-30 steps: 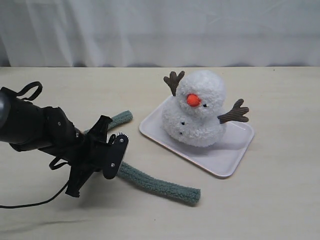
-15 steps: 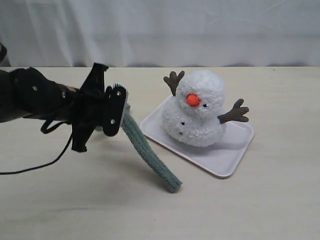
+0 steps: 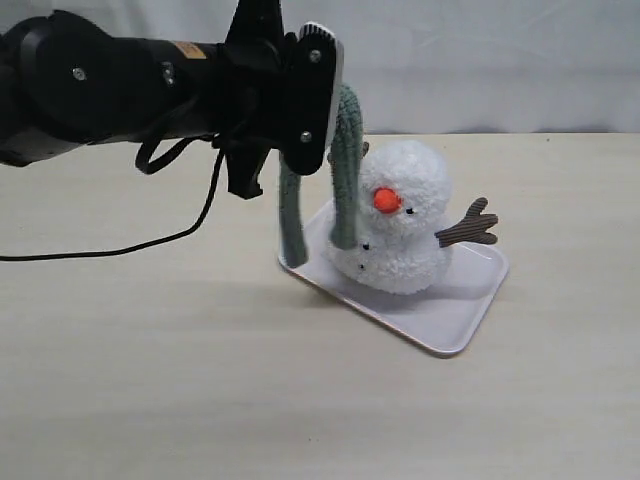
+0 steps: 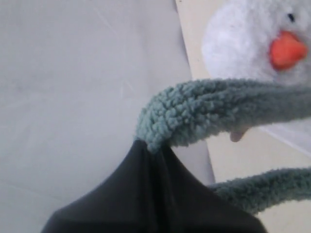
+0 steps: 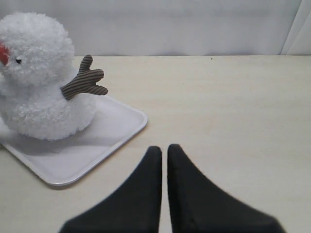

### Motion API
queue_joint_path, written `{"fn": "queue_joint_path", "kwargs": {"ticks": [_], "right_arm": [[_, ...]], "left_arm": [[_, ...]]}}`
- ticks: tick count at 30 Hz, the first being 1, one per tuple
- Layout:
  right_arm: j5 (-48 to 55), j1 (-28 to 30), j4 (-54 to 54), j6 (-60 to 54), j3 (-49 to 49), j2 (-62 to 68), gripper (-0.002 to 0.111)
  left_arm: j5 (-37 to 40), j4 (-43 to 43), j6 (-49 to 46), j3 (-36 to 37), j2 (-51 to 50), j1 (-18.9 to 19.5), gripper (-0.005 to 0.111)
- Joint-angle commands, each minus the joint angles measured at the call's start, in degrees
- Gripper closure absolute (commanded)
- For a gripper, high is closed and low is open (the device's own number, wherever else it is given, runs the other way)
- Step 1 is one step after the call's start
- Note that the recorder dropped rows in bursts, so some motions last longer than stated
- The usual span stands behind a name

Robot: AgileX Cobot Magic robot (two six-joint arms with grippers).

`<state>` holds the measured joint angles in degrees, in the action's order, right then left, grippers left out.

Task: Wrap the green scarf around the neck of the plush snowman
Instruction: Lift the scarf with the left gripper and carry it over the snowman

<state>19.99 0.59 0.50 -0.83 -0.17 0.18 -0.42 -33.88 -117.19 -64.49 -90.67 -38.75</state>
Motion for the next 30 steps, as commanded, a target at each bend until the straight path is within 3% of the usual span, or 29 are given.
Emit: {"fn": "queue_joint_path", "kwargs": {"ticks": [1, 10, 14, 18, 23, 30], "right_arm": [[-0.2, -0.07, -0.08, 0.14, 0.17, -0.18, 0.104], [-0.2, -0.07, -0.08, 0.14, 0.17, -0.18, 0.104], [-0.2, -0.07, -0.08, 0.14, 0.17, -0.18, 0.104], [-0.2, -0.07, -0.08, 0.14, 0.17, -0.18, 0.104], [-0.2, -0.07, -0.08, 0.14, 0.17, -0.18, 0.104], [-0.2, -0.07, -0.08, 0.14, 0.17, -0.18, 0.104]], "left_arm": [[-1.34, 5.98, 0.12, -2.73, -0.6, -2.5, 0.107], [-2.21, 13.92, 0.12, -6.34, -8.61, -3.28, 0.107], [-5.99, 21.38, 0.12, -7.56, -12.32, -3.84, 0.107], [-10.84, 21.79, 0.62, -9.27, -15.65, -5.0, 0.107], [-11.17, 21.23, 0.71, -11.9, -18.12, -5.6, 0.107], [-12.7, 21.38, 15.47, -14.97, -18.63, -6.59, 0.107]]}}
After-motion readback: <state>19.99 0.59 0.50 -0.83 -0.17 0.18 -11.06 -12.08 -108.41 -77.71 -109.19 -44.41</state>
